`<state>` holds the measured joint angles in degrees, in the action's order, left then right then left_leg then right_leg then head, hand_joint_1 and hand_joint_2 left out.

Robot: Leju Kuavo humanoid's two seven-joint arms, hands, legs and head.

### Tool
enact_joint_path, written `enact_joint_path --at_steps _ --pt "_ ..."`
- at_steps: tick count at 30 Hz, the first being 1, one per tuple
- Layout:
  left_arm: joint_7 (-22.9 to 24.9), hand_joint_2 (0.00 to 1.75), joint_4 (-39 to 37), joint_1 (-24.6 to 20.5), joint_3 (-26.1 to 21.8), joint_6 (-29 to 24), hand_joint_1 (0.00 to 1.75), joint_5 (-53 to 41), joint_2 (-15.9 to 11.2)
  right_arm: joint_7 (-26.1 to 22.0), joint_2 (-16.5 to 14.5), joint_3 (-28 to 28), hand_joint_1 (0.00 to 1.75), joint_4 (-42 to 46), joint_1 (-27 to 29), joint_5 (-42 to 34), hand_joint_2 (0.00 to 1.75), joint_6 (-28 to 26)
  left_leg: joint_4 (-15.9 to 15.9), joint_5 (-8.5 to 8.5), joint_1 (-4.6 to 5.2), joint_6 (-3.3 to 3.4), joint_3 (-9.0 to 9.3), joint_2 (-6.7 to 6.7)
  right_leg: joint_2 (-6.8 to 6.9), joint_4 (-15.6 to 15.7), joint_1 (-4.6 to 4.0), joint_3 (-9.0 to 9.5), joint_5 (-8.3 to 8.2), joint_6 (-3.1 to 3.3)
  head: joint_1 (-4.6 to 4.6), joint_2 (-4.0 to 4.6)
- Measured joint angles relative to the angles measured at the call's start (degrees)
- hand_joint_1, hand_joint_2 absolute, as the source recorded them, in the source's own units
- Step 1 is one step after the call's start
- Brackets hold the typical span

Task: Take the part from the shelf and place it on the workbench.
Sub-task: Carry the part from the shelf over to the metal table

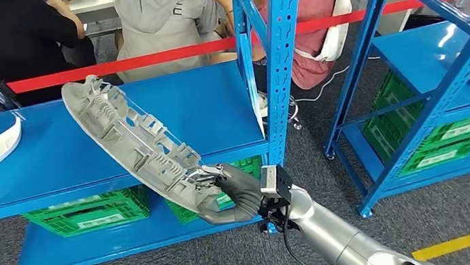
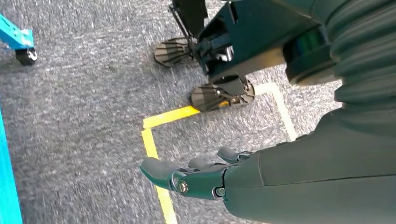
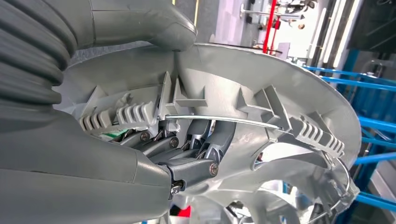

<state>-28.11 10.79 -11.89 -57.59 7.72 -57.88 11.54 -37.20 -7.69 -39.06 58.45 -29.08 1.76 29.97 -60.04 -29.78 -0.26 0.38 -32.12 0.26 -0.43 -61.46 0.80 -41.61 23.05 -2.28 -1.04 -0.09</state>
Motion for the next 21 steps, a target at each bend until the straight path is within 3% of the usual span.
enact_joint_path --at_steps 3,4,5,6,8,10,11,12,14,16,18,19,20,21 --pt "0.0 1.75 0.0 0.0 0.0 0.0 0.0 0.0 0.0 0.0 0.0 0.0 1.75 0.0 0.1 0.0 1.75 0.0 0.3 2.12 -0.13 0.7 -2.18 0.28 0.07 -8.7 0.03 -2.28 8.23 -0.63 -0.39 0.0" --pt "0.0 1.75 0.0 0.1 0.0 0.0 0.0 0.0 0.0 0.0 0.0 0.0 1.75 0.0 0.1 0.0 1.75 0.0 0.3 2.77 -0.1 0.74 -3.08 0.34 0.07 -12.0 0.02 -2.7 9.89 -0.73 -0.45 0.0" --pt "0.0 1.75 0.0 0.1 0.0 0.0 0.0 0.0 0.0 0.0 0.0 0.0 1.75 0.0 0.1 0.0 1.75 0.0 0.2 3.43 -0.06 0.74 -3.98 0.39 0.07 -14.0 0.0 -2.42 10.22 -0.75 -0.49 0.0" --pt "0.0 1.75 0.0 0.1 0.0 0.0 0.0 0.0 0.0 0.0 0.1 0.0 1.75 0.0 0.1 0.0 1.75 0.0 0.2 4.07 -0.04 0.69 -4.87 0.44 0.08 -14.3 -0.03 -1.25 9.45 -0.68 -0.51 0.0" --pt "0.1 1.75 0.0 0.1 0.0 0.0 0.0 0.0 0.1 0.0 0.1 0.0 1.75 0.0 0.1 0.1 1.75 0.0 0.0 5.21 -0.03 0.45 -6.32 0.48 0.15 -9.3 -0.22 4.0 7.14 -0.2 -0.54 0.0" --pt "0.3 1.75 0.0 0.1 0.0 0.0 0.0 0.0 0.2 0.0 0.0 0.0 1.75 0.0 0.0 0.1 1.75 -0.1 -0.1 6.13 0.09 -0.04 -7.09 0.49 0.39 -1.6 -0.68 9.96 7.75 0.73 -0.51 0.0" --pt "0.3 1.75 0.0 0.1 0.0 0.0 0.0 0.0 0.2 0.0 0.0 0.0 1.75 0.0 -0.1 0.1 1.75 -0.1 0.0 6.58 0.08 -0.38 -7.19 0.52 0.46 1.0 -0.9 11.62 8.5 1.26 -0.51 0.0" --pt "0.4 1.75 0.0 0.1 0.0 0.0 0.0 0.0 0.3 0.0 -0.1 0.0 1.75 0.0 -0.2 0.1 1.75 -0.1 0.2 7.05 0.06 -0.78 -7.21 0.55 0.49 2.3 -1.08 12.19 8.9 1.79 -0.51 0.0" --pt "0.5 1.75 0.0 0.1 0.0 0.0 0.0 0.0 0.3 0.0 -0.1 0.0 1.75 0.0 -0.2 0.1 1.75 -0.1 0.5 7.58 -0.04 -1.54 -7.36 0.5 0.5 2.8 -0.92 11.74 7.94 2.75 -0.56 0.0" --pt "0.5 1.75 0.0 0.2 0.0 -0.1 0.0 -0.1 0.3 0.0 -0.2 0.0 1.75 0.0 -0.2 0.2 1.75 -0.1 -1.8 4.83 -0.1 -2.16 -8.47 0.18 0.53 3.3 -0.53 10.89 6.54 3.55 -0.28 0.0" --pt "0.6 1.75 0.0 0.3 0.0 -0.1 0.0 -0.1 0.3 0.0 -0.3 0.0 1.75 0.0 -0.1 0.2 1.75 -0.1 -8.2 -0.3 -0.34 -2.74 -10.43 -0.05 0.49 3.3 -0.39 9.7 5.43 3.85 0.12 0.0" --pt "0.6 1.75 0.0 0.3 0.0 -0.1 0.0 -0.1 0.2 0.0 -0.3 0.0 1.75 0.0 -0.1 0.2 1.75 -0.1 -11.5 -1.96 -0.46 -3.0 -11.18 -0.05 0.49 3.3 -0.38 9.12 4.97 3.77 0.21 0.0" --pt "0.6 1.75 0.0 0.3 0.0 -0.1 0.0 -0.1 0.2 0.0 -0.3 0.0 1.75 0.0 -0.1 0.2 1.75 -0.1 -13.6 -2.5 -0.56 -3.2 -11.28 -0.05 0.49 3.3 -0.37 8.55 4.54 3.66 0.25 0.0" --pt "0.6 1.75 0.0 0.4 0.0 -0.1 0.0 -0.1 0.2 0.0 -0.3 0.0 1.75 0.0 0.0 0.2 1.75 -0.1 -13.8 -1.97 -0.67 -3.34 -10.43 -0.04 0.49 3.2 -0.33 8.01 4.15 3.5 0.27 0.0"
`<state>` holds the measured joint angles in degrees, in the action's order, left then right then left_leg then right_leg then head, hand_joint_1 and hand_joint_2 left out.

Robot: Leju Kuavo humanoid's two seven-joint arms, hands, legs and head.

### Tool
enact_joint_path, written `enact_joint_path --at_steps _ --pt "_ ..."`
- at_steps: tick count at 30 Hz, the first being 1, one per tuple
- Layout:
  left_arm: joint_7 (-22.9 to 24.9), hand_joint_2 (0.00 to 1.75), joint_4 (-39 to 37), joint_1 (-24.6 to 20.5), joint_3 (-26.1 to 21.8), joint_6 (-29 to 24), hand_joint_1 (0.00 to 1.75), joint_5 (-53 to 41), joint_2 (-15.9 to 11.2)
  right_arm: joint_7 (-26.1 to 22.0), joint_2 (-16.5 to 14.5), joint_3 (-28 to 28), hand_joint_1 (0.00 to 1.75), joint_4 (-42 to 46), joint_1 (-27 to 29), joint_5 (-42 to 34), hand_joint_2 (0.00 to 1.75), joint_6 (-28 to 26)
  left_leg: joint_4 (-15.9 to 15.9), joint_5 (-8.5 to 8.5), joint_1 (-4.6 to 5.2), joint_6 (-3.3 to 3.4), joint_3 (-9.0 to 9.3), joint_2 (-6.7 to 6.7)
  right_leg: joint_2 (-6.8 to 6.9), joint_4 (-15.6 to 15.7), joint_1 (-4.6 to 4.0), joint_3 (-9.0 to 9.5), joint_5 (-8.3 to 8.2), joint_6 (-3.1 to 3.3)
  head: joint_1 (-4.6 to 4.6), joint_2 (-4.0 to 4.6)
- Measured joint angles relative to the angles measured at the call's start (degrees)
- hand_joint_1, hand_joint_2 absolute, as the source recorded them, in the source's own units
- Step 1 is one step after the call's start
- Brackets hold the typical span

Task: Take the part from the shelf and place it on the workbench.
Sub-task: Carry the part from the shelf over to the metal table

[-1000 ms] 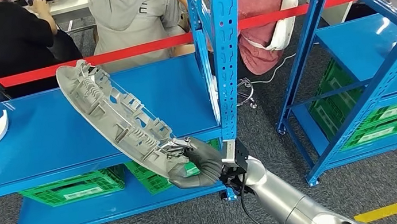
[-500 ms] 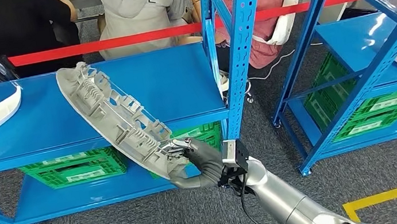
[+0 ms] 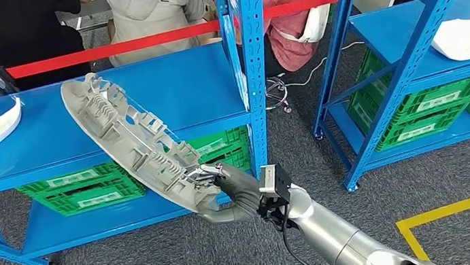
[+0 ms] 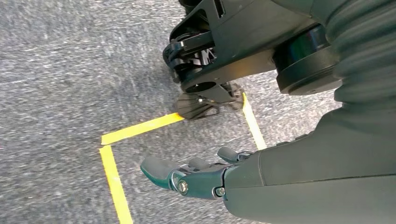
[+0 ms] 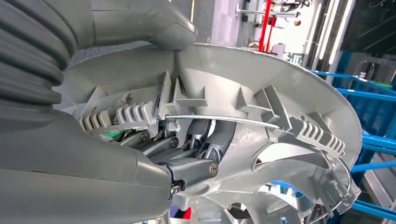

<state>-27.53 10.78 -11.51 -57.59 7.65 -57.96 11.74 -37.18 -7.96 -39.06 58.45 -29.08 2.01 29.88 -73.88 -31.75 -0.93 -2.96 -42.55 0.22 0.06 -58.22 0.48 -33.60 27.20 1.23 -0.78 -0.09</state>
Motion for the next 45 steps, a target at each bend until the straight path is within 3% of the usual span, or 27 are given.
enact_joint_path --at_steps 2,4,5,8,9,11,13,14,15,16,18,20,24,26,28,30,31,33,35,38,40,41,43,44,45 --pt "0.0 1.75 0.0 0.0 0.0 0.0 0.0 0.0 0.0 0.0 0.0 0.0 1.75 0.0 0.1 0.0 1.75 0.0 5.7 2.29 -0.23 -0.12 4.83 -0.01 -0.01 -0.2 0.16 -0.85 -0.62 -0.44 0.02 0.0" --pt "0.0 1.75 0.0 0.0 0.0 0.0 0.0 0.0 0.0 0.0 0.0 0.0 1.75 0.0 0.1 0.0 1.75 0.0 12.7 3.01 -0.17 0.12 9.76 -0.25 -0.02 -0.5 0.18 -1.41 -1.03 -1.05 0.06 0.0" --pt "0.0 1.75 0.0 0.0 0.0 0.0 0.0 0.0 0.0 0.0 0.0 0.0 1.75 0.0 0.1 0.0 1.75 0.0 14.6 2.82 -0.09 0.41 10.85 -0.4 -0.03 -0.6 0.12 -1.58 -1.24 -1.39 0.07 0.0" --pt "0.0 1.75 0.0 0.1 0.0 0.0 0.0 0.0 0.0 0.0 -0.1 0.0 1.75 0.0 0.1 0.0 1.75 0.0 15.1 3.08 0.07 1.76 10.57 -0.47 -0.13 -0.8 0.14 -1.98 -1.66 -2.52 -0.06 0.0" --pt "0.0 1.75 0.0 0.1 0.0 0.0 0.0 0.0 0.0 0.0 -0.1 0.0 1.75 0.0 0.1 0.0 1.75 0.0 15.2 3.37 0.04 2.26 10.37 -0.39 -0.14 -1.6 0.22 -2.37 -1.04 -2.82 -0.16 0.0" --pt "0.1 1.75 0.0 0.1 0.0 0.0 0.0 -0.1 0.1 0.0 0.0 0.0 1.75 0.0 0.2 0.1 1.75 -0.1 15.3 3.94 0.01 3.1 9.86 -0.21 -0.14 -6.3 0.34 -4.39 2.25 -3.23 -0.4 0.0" --pt "0.1 1.75 0.0 0.2 0.0 0.0 0.0 0.0 0.1 0.0 0.0 0.0 1.75 0.0 0.4 0.2 1.75 0.0 15.2 4.43 0.16 3.47 9.06 -0.12 -0.15 -13.7 0.32 -7.42 6.19 -3.43 -0.64 0.0" --pt "0.0 1.75 0.0 0.2 0.0 0.0 0.0 0.0 0.1 0.0 0.1 0.0 1.75 0.0 0.6 0.2 1.75 0.0 15.1 4.65 0.25 3.53 8.65 -0.1 -0.15 -16.1 0.32 -8.22 7.07 -3.42 -0.68 0.0" --pt "0.0 1.75 0.0 0.3 0.0 0.0 0.0 0.0 0.1 0.0 0.1 0.0 1.75 0.0 0.7 0.3 1.75 0.0 14.9 4.83 0.32 3.53 8.27 -0.09 -0.14 -16.5 0.3 -8.01 6.93 -3.32 -0.72 0.0" --pt "0.0 1.75 0.0 0.3 0.0 0.0 0.0 0.1 0.1 0.0 0.1 0.0 1.75 0.0 0.8 0.3 1.75 0.0 14.8 4.98 0.39 3.48 7.96 -0.09 -0.14 -14.6 0.26 -6.64 5.82 -3.12 -0.74 0.0" --pt "-0.1 1.75 0.0 0.4 0.0 0.0 0.0 0.1 0.1 0.0 0.1 0.0 1.75 0.0 0.7 0.4 1.75 0.1 14.5 5.23 0.53 3.23 7.61 -0.08 -0.07 -6.9 -0.01 -1.82 3.03 -2.41 -0.75 0.0" --pt "-0.1 1.75 0.0 0.4 0.0 0.0 0.0 0.1 0.1 0.0 0.1 0.0 1.75 0.0 0.6 0.4 1.75 0.1 14.4 5.61 0.67 2.68 7.38 -0.05 0.0 -1.6 -0.41 1.05 1.72 -1.74 -0.77 0.0" --pt "-0.1 1.75 0.0 0.4 0.0 0.1 0.0 0.2 0.1 0.0 0.0 0.0 1.75 0.0 0.4 0.5 1.75 0.4 14.2 5.7 0.57 1.29 6.86 0.03 0.01 -0.6 -0.34 0.69 0.53 -0.55 -0.73 0.0" --pt "-0.2 1.75 0.0 0.4 0.0 0.1 0.0 0.2 0.1 0.0 -0.1 0.0 1.75 0.0 0.2 0.4 1.75 0.6 10.4 2.47 0.43 0.66 5.27 -0.05 0.11 -0.2 -0.05 0.06 -0.35 0.1 -0.43 0.0" --pt "-0.2 1.75 0.0 0.4 0.0 0.1 0.0 0.2 0.0 0.0 -0.2 0.0 1.75 -0.1 0.1 0.4 1.75 0.8 3.3 -1.95 0.3 0.18 2.76 -0.08 0.12 -0.3 -0.05 -0.92 -1.04 0.3 -0.09 0.0" --pt "-0.2 1.75 0.0 0.5 0.0 0.1 0.0 0.2 -0.1 0.0 -0.2 0.0 1.75 -0.2 0.1 0.4 1.75 1.0 -0.5 -3.51 0.17 -0.12 2.2 -0.07 0.12 -0.5 -0.03 -2.04 -1.77 0.17 0.01 0.0" --pt "-0.2 1.75 0.0 0.5 0.0 0.1 0.0 0.2 -0.1 0.0 -0.2 0.0 1.75 -0.3 0.1 0.4 1.75 1.0 0.8 -2.79 0.1 -0.19 3.53 -0.07 0.11 -0.6 0.01 -2.61 -2.13 0.02 0.04 0.0" --pt "-0.2 1.75 0.0 0.4 0.0 0.0 0.0 0.2 -0.1 0.0 -0.3 0.0 1.75 -0.3 0.1 0.4 1.75 1.0 8.4 -0.41 -0.07 -0.18 8.52 -0.11 0.07 -1.0 0.12 -3.58 -2.73 -0.46 0.11 0.0" --pt "-0.3 1.75 0.0 0.3 0.0 0.0 0.0 0.2 -0.1 -0.1 -0.4 0.0 1.75 -0.3 0.0 0.4 1.75 1.0 14.1 0.87 0.03 0.34 11.72 -0.35 0.04 -1.3 0.0 -4.1 -3.24 -1.13 0.14 0.0" --pt "-0.3 1.75 0.0 0.4 0.0 0.0 0.0 0.2 0.0 -0.1 -0.4 0.0 1.75 -0.3 -0.1 0.3 1.75 1.0 14.7 1.81 0.37 1.84 11.42 -0.5 0.02 -1.1 -0.04 -4.38 -4.31 -2.3 0.04 0.0" --pt "-0.3 1.75 0.0 0.4 0.0 0.0 0.0 0.2 0.0 -0.1 -0.4 0.0 1.75 -0.3 -0.1 0.3 1.75 1.0 14.8 2.9 0.33 2.87 10.63 -0.31 -0.03 -2.3 0.16 -5.23 -2.87 -2.96 -0.1 0.0" --pt "-0.3 1.75 0.0 0.3 0.0 0.0 0.0 0.2 0.0 -0.1 -0.4 0.0 1.75 -0.3 -0.1 0.3 1.75 1.0 14.9 3.52 0.25 3.27 10.02 -0.21 -0.05 -4.5 0.21 -6.12 -0.69 -3.2 -0.26 0.0" --pt "-0.4 1.75 0.0 0.3 0.0 0.0 0.0 0.2 0.0 -0.1 -0.3 0.0 1.75 -0.3 0.0 0.3 1.75 0.9 14.9 4.67 0.35 3.7 8.55 -0.1 -0.06 -11.7 0.21 -8.29 4.88 -3.5 -0.6 0.0" --pt "-0.4 1.75 0.0 0.4 0.0 0.0 0.0 0.2 0.0 -0.1 -0.3 0.0 1.75 -0.3 0.0 0.3 1.75 0.9 14.8 5.21 0.44 3.76 7.73 -0.07 -0.06 -15.1 0.19 -8.98 6.62 -3.55 -0.64 0.0" --pt "-0.4 1.75 0.0 0.4 0.0 0.0 0.0 0.2 0.0 -0.1 -0.3 0.0 1.75 -0.3 0.1 0.3 1.75 0.8 14.7 5.74 0.53 3.78 6.94 -0.04 -0.06 -17.0 0.16 -8.93 7.15 -3.5 -0.67 0.0"
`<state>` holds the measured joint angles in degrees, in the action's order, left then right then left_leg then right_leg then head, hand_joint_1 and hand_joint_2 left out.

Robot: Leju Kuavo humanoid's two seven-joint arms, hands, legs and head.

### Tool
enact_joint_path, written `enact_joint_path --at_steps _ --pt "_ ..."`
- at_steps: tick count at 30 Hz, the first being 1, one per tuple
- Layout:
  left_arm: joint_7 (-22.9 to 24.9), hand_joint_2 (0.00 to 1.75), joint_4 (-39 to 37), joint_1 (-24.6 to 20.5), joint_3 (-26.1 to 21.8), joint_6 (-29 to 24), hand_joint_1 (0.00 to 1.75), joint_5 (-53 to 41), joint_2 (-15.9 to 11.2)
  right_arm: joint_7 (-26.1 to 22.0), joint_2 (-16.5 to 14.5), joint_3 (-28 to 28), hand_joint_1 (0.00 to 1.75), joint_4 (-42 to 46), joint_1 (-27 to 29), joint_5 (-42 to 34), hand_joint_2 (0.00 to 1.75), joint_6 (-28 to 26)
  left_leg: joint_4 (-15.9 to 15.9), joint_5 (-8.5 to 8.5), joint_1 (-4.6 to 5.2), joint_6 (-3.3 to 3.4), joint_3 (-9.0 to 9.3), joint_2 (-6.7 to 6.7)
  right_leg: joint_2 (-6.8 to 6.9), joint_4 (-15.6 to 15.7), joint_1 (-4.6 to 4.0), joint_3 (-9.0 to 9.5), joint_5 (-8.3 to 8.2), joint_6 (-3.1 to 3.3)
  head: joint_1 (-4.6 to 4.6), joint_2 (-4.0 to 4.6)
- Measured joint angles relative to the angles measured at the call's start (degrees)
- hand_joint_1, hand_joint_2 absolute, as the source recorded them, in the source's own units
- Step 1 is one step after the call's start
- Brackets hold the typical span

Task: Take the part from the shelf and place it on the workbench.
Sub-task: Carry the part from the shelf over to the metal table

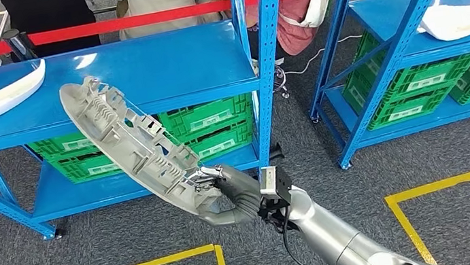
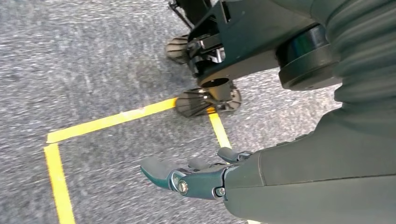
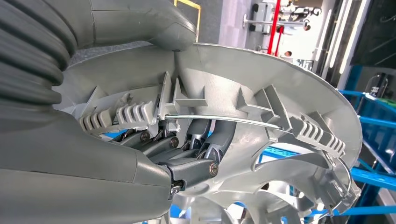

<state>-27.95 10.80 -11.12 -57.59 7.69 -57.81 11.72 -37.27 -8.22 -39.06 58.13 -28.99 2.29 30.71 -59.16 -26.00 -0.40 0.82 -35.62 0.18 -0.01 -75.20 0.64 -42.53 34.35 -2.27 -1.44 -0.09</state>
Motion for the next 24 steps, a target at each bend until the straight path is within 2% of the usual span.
enact_joint_path --at_steps 1,2,3,4,5,6,7,9,10,11,12,13,14,15,16,17,18,19,20,21,22,24 --pt "0.0 1.75 0.0 0.0 0.0 0.0 0.0 0.0 0.0 0.0 0.0 0.0 1.75 0.0 0.0 0.0 1.75 0.0 -0.1 0.51 0.08 -0.02 -0.77 0.02 0.0 0.1 -0.05 1.1 -0.67 0.16 -0.03 0.0" --pt "0.0 1.75 0.0 0.0 0.0 0.0 0.0 0.0 0.0 0.0 0.1 0.0 1.75 0.0 0.0 0.0 1.75 0.0 -0.2 1.01 0.15 -0.09 -1.47 0.02 0.0 2.4 -0.13 3.28 -2.04 0.43 -0.05 0.0" --pt "0.0 1.75 0.0 0.0 0.0 0.0 0.0 0.0 0.0 0.0 0.1 0.0 1.75 0.0 0.0 0.0 1.75 0.0 -0.3 1.48 0.2 -0.2 -2.05 0.01 0.0 6.1 -0.26 6.23 -3.19 0.81 -0.07 0.0" --pt "0.0 1.75 0.0 0.0 0.0 0.0 0.0 0.0 0.0 0.0 0.1 0.0 1.75 0.0 0.0 0.1 1.75 0.0 -0.4 1.96 0.3 -0.39 -2.55 -0.01 0.02 10.4 -0.46 9.24 -3.56 1.23 -0.08 0.0" --pt "-0.1 1.75 0.0 0.0 0.0 0.0 0.0 0.0 0.0 0.0 0.1 0.0 1.75 0.0 0.0 0.1 1.75 0.0 -0.3 2.43 0.34 -0.66 -2.82 -0.01 0.03 13.7 -0.67 11.38 -3.55 1.61 -0.04 0.0" --pt "-0.1 1.75 0.0 0.0 0.0 0.0 0.0 0.0 0.0 0.0 0.1 0.0 1.75 0.0 -0.1 0.1 1.75 0.1 -0.2 2.9 0.32 -0.99 -2.96 -0.01 0.0 15.8 -0.88 12.57 -3.19 1.98 -0.07 0.0" --pt "-0.1 1.75 0.0 0.0 0.0 0.0 0.0 0.0 0.1 0.0 0.1 0.0 1.75 0.0 -0.1 0.1 1.75 0.1 0.0 3.4 0.3 -1.37 -3.02 0.0 -0.03 16.6 -1.07 12.82 -3.06 2.3 -0.09 0.0" --pt "-0.2 1.75 0.0 0.0 0.0 0.0 0.0 0.0 0.1 0.0 0.1 0.0 1.75 0.0 -0.1 0.1 1.75 0.2 0.2 3.9 0.23 -2.11 -3.26 -0.02 -0.03 17.0 -0.92 12.24 -4.2 3.12 -0.2 0.0" --pt "-0.2 1.75 0.0 0.1 0.0 0.0 0.0 0.0 0.0 0.0 0.1 0.0 1.75 0.0 -0.1 0.0 1.75 0.2 -0.4 2.96 0.23 -2.4 -3.68 -0.07 0.03 17.2 -0.75 11.77 -4.92 3.59 -0.15 0.0" --pt "-0.2 1.75 0.0 0.1 0.0 0.0 0.0 0.0 0.0 0.0 0.1 0.0 1.75 0.0 -0.2 0.0 1.75 0.3 -2.0 1.03 0.2 -2.67 -4.34 -0.12 0.09 17.4 -0.53 11.2 -5.67 3.98 -0.03 0.0" --pt "-0.2 1.75 0.0 0.1 0.0 0.0 0.0 0.0 0.0 0.0 0.0 0.0 1.75 0.0 -0.2 0.0 1.75 0.3 -4.8 -1.78 0.08 -2.9 -5.25 -0.17 0.15 17.4 -0.45 10.49 -6.33 4.23 0.11 0.0" --pt "-0.2 1.75 0.0 0.1 0.0 0.0 0.0 0.0 0.0 0.0 0.0 0.0 1.75 0.0 -0.1 -0.1 1.75 0.3 -8.5 -4.6 -0.01 -3.18 -6.19 -0.18 0.15 17.4 -0.42 9.71 -6.95 4.34 0.28 0.0" --pt "-0.2 1.75 0.0 0.1 0.0 0.0 0.0 0.0 0.0 0.0 -0.1 0.0 1.75 0.0 -0.1 -0.1 1.75 0.4 -12.1 -6.53 -0.15 -3.49 -6.85 -0.17 0.16 17.4 -0.41 8.93 -7.57 4.3 0.39 0.0" --pt "-0.2 1.75 0.0 0.1 0.0 0.0 0.0 0.0 -0.1 0.0 -0.1 0.0 1.75 0.0 0.0 -0.2 1.75 0.4 -14.7 -7.18 -0.3 -3.77 -6.94 -0.17 0.18 17.3 -0.38 8.12 -8.19 4.2 0.42 0.0" --pt "-0.2 1.75 0.0 0.1 0.0 0.0 0.0 0.0 -0.1 0.0 -0.1 0.0 1.75 0.0 0.0 -0.2 1.75 0.6 -15.6 -6.56 -0.46 -3.99 -6.18 -0.16 0.2 17.3 -0.33 7.3 -8.78 4.04 0.45 0.0" --pt "-0.2 1.75 0.0 0.1 0.0 0.0 0.0 0.0 -0.1 0.0 -0.1 0.0 1.75 0.0 0.1 -0.2 1.75 0.7 -14.5 -5.16 -0.64 -4.16 -4.49 -0.16 0.2 17.1 -0.24 6.5 -9.35 3.83 0.47 0.0" --pt "-0.2 1.75 0.0 0.0 0.0 -0.1 0.0 0.0 -0.1 0.0 -0.1 0.0 1.75 0.0 0.1 -0.3 1.75 0.8 -11.6 -3.82 -0.82 -4.29 -1.84 -0.15 0.19 16.9 -0.15 5.76 -9.84 3.56 0.5 0.0" --pt "-0.2 1.75 0.0 0.0 0.0 -0.1 0.0 0.0 -0.1 0.0 -0.1 0.0 1.75 0.0 0.1 -0.3 1.75 0.8 -7.6 -3.55 -0.94 -4.38 1.4 -0.18 0.17 16.6 -0.15 5.1 -10.25 3.25 0.58 0.0" --pt "-0.2 1.75 0.0 -0.1 0.0 -0.1 0.0 0.0 -0.1 0.0 -0.1 0.0 1.75 0.0 0.1 -0.3 1.75 0.6 -3.9 -3.89 -0.93 -4.16 4.15 -0.29 0.16 16.3 -0.17 4.62 -10.63 2.9 0.64 0.0" --pt "-0.2 1.75 0.0 -0.2 0.0 -0.1 0.0 0.0 -0.1 0.0 -0.2 0.0 1.75 -0.1 0.1 -0.3 1.75 0.4 -1.0 -4.58 -0.87 -3.84 5.95 -0.39 0.17 16.1 -0.23 4.3 -11.02 2.52 0.64 0.0" --pt "-0.2 1.75 0.0 -0.2 0.0 -0.1 0.0 0.0 0.0 0.0 -0.3 0.0 1.75 -0.1 0.2 -0.4 1.75 0.1 0.4 -5.2 -0.68 -3.38 6.65 -0.49 0.18 16.1 -0.27 4.11 -11.45 2.11 0.63 0.0" --pt "-0.1 1.75 0.0 -0.1 0.0 -0.1 0.0 -0.1 0.0 0.0 -0.3 0.0 1.75 -0.2 0.4 -0.5 1.75 -0.2 0.7 -4.63 -0.53 -2.17 5.89 -0.44 0.18 16.2 -0.11 3.84 -12.06 1.26 0.54 0.0"
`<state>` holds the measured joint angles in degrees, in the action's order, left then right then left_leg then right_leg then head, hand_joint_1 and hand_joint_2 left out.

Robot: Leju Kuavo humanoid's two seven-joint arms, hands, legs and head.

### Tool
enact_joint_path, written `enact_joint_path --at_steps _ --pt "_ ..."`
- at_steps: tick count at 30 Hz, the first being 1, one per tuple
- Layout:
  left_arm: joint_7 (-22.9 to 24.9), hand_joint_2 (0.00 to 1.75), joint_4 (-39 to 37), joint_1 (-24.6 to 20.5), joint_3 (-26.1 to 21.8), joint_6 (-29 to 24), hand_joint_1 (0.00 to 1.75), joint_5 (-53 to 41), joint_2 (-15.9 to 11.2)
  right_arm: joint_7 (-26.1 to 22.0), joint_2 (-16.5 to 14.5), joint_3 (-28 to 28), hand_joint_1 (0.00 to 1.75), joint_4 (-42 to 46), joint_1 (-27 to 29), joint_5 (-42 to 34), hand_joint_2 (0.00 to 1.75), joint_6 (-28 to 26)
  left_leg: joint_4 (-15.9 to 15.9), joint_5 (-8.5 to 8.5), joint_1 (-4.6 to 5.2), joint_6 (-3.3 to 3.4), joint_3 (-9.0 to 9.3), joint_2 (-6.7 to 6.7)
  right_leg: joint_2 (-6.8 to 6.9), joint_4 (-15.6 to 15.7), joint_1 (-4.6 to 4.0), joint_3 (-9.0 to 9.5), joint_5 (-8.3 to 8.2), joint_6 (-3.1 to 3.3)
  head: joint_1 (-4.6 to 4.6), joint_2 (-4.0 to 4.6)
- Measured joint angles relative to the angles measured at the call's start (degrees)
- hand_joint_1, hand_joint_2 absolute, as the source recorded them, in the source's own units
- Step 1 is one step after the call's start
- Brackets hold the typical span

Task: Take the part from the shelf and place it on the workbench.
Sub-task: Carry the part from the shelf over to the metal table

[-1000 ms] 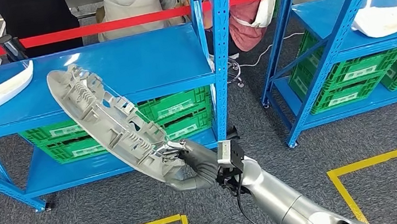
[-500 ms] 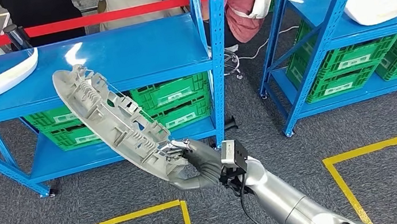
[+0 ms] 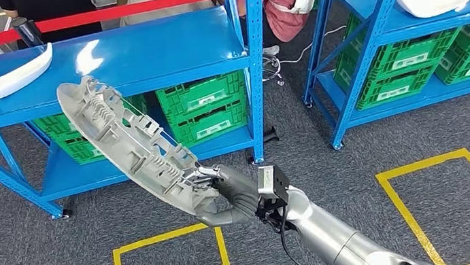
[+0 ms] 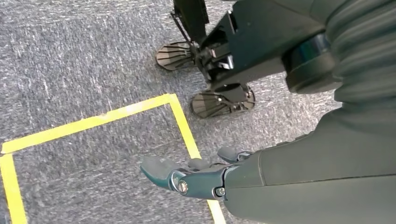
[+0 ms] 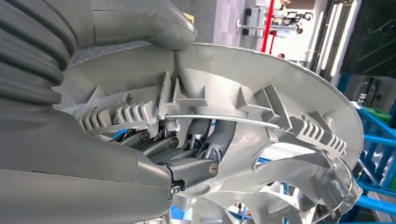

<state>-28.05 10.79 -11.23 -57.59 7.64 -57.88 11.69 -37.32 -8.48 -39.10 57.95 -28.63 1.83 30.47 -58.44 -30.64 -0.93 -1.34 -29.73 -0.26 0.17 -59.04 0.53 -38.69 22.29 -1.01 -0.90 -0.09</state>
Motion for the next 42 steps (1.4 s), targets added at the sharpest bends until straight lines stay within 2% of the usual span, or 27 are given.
enact_joint_path --at_steps 2,5,6,8,10,12,13,16,18,20,21,22,23,24,25,27,28,30,31,33,35,36,37,38,39,40,42 --pt "0.1 1.75 0.0 0.0 0.0 0.0 0.0 0.0 0.0 0.0 0.1 0.0 1.75 -0.1 0.3 0.0 1.75 -0.3 0.1 1.21 -0.08 1.16 -1.0 0.21 -0.06 -2.0 0.22 -1.02 2.64 -0.71 -0.21 0.0" --pt "0.3 1.75 0.0 0.0 0.0 0.0 0.0 -0.1 0.0 0.0 0.2 0.0 1.75 -0.1 1.0 0.0 1.75 -0.5 0.0 3.23 -0.01 1.8 -3.44 0.37 -0.12 -11.8 0.28 -3.81 10.59 -1.27 -0.92 0.0" --pt "0.3 1.75 0.0 0.0 0.0 0.0 0.0 -0.1 0.0 0.0 0.2 0.0 1.75 -0.1 1.3 0.0 1.75 -0.6 -0.1 3.87 0.06 1.83 -4.36 0.41 -0.13 -14.7 0.28 -4.19 11.58 -1.31 -1.05 0.0" --pt "0.3 1.75 0.0 0.0 0.0 0.0 0.0 -0.1 0.0 0.0 0.2 0.0 1.75 -0.1 1.7 0.0 1.75 -0.7 -0.4 5.0 0.17 1.75 -6.18 0.46 -0.13 -15.4 0.22 -2.34 9.94 -1.08 -1.2 0.0" --pt "0.3 1.75 0.0 0.0 0.0 0.0 0.0 -0.1 0.1 0.0 0.2 0.0 1.75 -0.1 1.8 0.0 1.75 -0.7 -0.8 5.95 0.23 1.46 -7.64 0.49 -0.14 -9.0 0.0 3.14 7.78 -0.39 -1.34 0.0" --pt "0.3 1.75 0.0 0.0 0.0 0.0 0.0 -0.1 0.1 0.0 0.1 0.0 1.75 0.0 1.7 0.0 1.75 -0.6 -0.9 6.83 0.29 0.91 -8.32 0.53 -0.19 -1.6 -0.43 8.07 8.41 0.42 -1.38 0.0" --pt "0.4 1.75 0.0 -0.1 0.0 0.0 0.0 -0.1 0.2 0.0 0.0 0.0 1.75 0.0 1.7 0.0 1.75 -0.6 -0.8 7.32 0.27 0.55 -8.45 0.56 -0.22 0.2 -0.65 9.08 9.03 0.77 -1.45 0.0" --pt "0.5 1.75 0.0 0.0 0.0 -0.1 0.0 -0.1 0.2 0.0 -0.1 0.0 1.75 0.0 1.6 0.1 1.75 -0.1 -0.4 7.92 0.16 -0.52 -8.89 0.46 -0.13 1.3 -0.54 8.59 7.78 1.84 -1.67 0.0" --pt "0.5 1.75 0.0 0.0 0.0 -0.1 0.0 0.0 0.1 0.0 -0.3 0.0 1.75 0.0 1.5 0.3 1.75 0.3 -3.4 4.31 0.11 -0.98 -10.07 0.33 0.02 1.8 -0.16 7.55 6.31 2.59 -1.52 0.0" --pt "0.5 1.75 0.0 0.0 0.0 -0.1 0.0 0.0 0.1 0.0 -0.5 0.0 1.75 -0.1 1.5 0.4 1.75 0.5 -10.5 -0.99 0.07 -1.41 -11.71 0.29 0.05 1.7 -0.22 6.1 5.09 2.84 -1.37 0.0" --pt "0.5 1.75 0.0 0.0 0.0 -0.1 0.0 0.0 0.0 0.0 -0.6 0.0 1.75 -0.1 1.5 0.5 1.75 0.5 -13.7 -2.38 0.04 -1.61 -12.16 0.29 0.09 1.6 -0.24 5.34 4.54 2.82 -1.36 0.0" --pt "0.5 1.75 0.0 0.0 0.0 -0.1 0.0 0.0 0.0 0.0 -0.6 0.0 1.75 -0.2 1.5 0.5 1.75 0.5 -15.6 -2.52 0.01 -1.74 -11.95 0.3 0.12 1.5 -0.25 4.57 4.02 2.75 -1.35 0.0" --pt "0.5 1.75 0.0 0.0 0.0 -0.1 0.0 0.0 0.0 0.0 -0.6 0.0 1.75 -0.3 1.5 0.6 1.75 0.5 -15.4 -1.54 -0.04 -1.83 -10.8 0.3 0.15 1.3 -0.24 3.79 3.54 2.62 -1.35 0.0" --pt "0.5 1.75 0.0 -0.1 0.0 -0.1 0.0 0.0 0.0 0.0 -0.6 0.0 1.75 -0.3 1.5 0.6 1.75 0.6 -13.2 -0.1 -0.13 -1.87 -8.67 0.31 0.16 1.0 -0.19 3.05 3.1 2.43 -1.36 0.0" --pt "0.5 1.75 0.0 -0.1 0.0 -0.2 0.0 0.0 0.0 0.0 -0.7 0.0 1.75 -0.3 1.5 0.6 1.75 0.6 -9.5 0.71 -0.22 -1.89 -5.9 0.3 0.14 0.8 -0.16 2.36 2.7 2.17 -1.36 0.0" --pt "0.5 1.75 0.0 -0.3 0.0 -0.2 0.0 0.0 0.0 0.0 -0.8 0.0 1.75 -0.3 1.4 0.6 1.75 0.9 -2.3 0.64 -0.1 -1.45 -1.17 0.13 0.11 0.3 -0.28 1.34 1.94 1.52 -1.47 0.0" --pt "0.5 1.75 0.0 -0.4 0.0 -0.3 0.0 0.0 0.0 0.0 -0.9 0.0 1.75 -0.3 1.3 0.6 1.75 1.1 -0.5 0.13 0.0 -1.07 -0.17 0.02 0.1 0.2 -0.37 1.06 1.54 1.21 -1.57 0.0" --pt "0.5 1.75 0.0 -0.3 0.0 -0.3 0.0 0.0 0.0 0.0 -1.0 0.0 1.75 -0.4 1.2 0.6 1.75 1.3 -0.1 0.51 0.19 0.0 -0.45 -0.06 0.06 0.2 -0.35 0.72 0.72 0.58 -1.74 0.0" --pt "0.5 1.75 0.0 -0.3 0.0 -0.3 0.0 0.0 0.0 0.0 -1.0 0.0 1.75 -0.5 1.1 0.6 1.75 1.4 -0.1 0.9 0.19 0.57 -0.82 0.02 0.02 0.0 -0.22 0.44 1.01 0.22 -1.71 0.0" --pt "0.5 1.75 0.0 -0.4 0.0 -0.5 0.0 0.0 0.0 0.0 -1.0 0.0 1.75 -0.6 1.1 0.6 1.75 1.5 0.0 2.02 0.1 1.64 -1.96 0.19 -0.06 -3.0 0.0 -0.79 4.44 -0.46 -1.94 0.0" --pt "0.5 1.75 0.0 -0.3 0.0 -0.6 0.0 0.0 0.0 0.0 -1.0 0.0 1.75 -0.7 1.1 0.6 1.75 1.6 -0.1 3.21 0.14 2.1 -3.49 0.24 -0.08 -9.9 0.05 -2.78 9.97 -0.88 -2.37 0.0" --pt "0.5 1.75 0.0 -0.3 0.0 -0.6 0.0 0.0 0.0 0.0 -1.0 0.0 1.75 -0.7 1.1 0.6 1.75 1.6 -0.2 3.8 0.18 2.16 -4.35 0.25 -0.08 -13.4 0.05 -3.51 11.7 -0.97 -2.52 0.0" --pt "0.5 1.75 0.0 -0.3 0.0 -0.6 0.0 0.0 0.0 0.0 -1.0 0.0 1.75 -0.8 1.1 0.6 1.75 1.6 -0.3 4.38 0.24 2.18 -5.2 0.26 -0.09 -15.6 0.02 -3.56 12.17 -0.95 -2.59 0.0" --pt "0.5 1.75 0.0 -0.3 0.0 -0.6 0.0 0.0 0.0 0.0 -1.0 0.0 1.75 -0.9 1.1 0.6 1.75 1.6 -0.4 4.93 0.3 2.15 -6.02 0.27 -0.1 -16.0 -0.03 -2.67 11.44 -0.8 -2.67 0.0" --pt "0.5 1.75 0.0 -0.3 0.0 -0.6 0.0 0.0 0.0 0.0 -1.1 0.0 1.75 -1.0 1.1 0.6 1.75 1.6 -0.5 5.42 0.38 2.09 -6.74 0.27 -0.11 -14.3 -0.14 -0.75 9.97 -0.51 -2.77 0.0" --pt "0.5 1.75 0.0 -0.3 0.0 -0.6 0.0 0.0 0.0 0.0 -1.1 0.0 1.75 -1.1 1.0 0.6 1.75 1.6 -0.6 5.89 0.45 2.01 -7.32 0.26 -0.13 -10.9 -0.34 2.06 8.55 -0.02 -2.88 0.0" --pt "0.4 1.75 0.0 -0.3 0.0 -0.6 0.0 0.0 0.1 0.0 -1.2 0.0 1.75 -1.1 0.9 0.7 1.75 1.7 -0.6 6.81 0.6 1.64 -8.11 0.27 -0.12 -2.7 -0.81 7.68 8.19 1.05 -3.02 0.0"
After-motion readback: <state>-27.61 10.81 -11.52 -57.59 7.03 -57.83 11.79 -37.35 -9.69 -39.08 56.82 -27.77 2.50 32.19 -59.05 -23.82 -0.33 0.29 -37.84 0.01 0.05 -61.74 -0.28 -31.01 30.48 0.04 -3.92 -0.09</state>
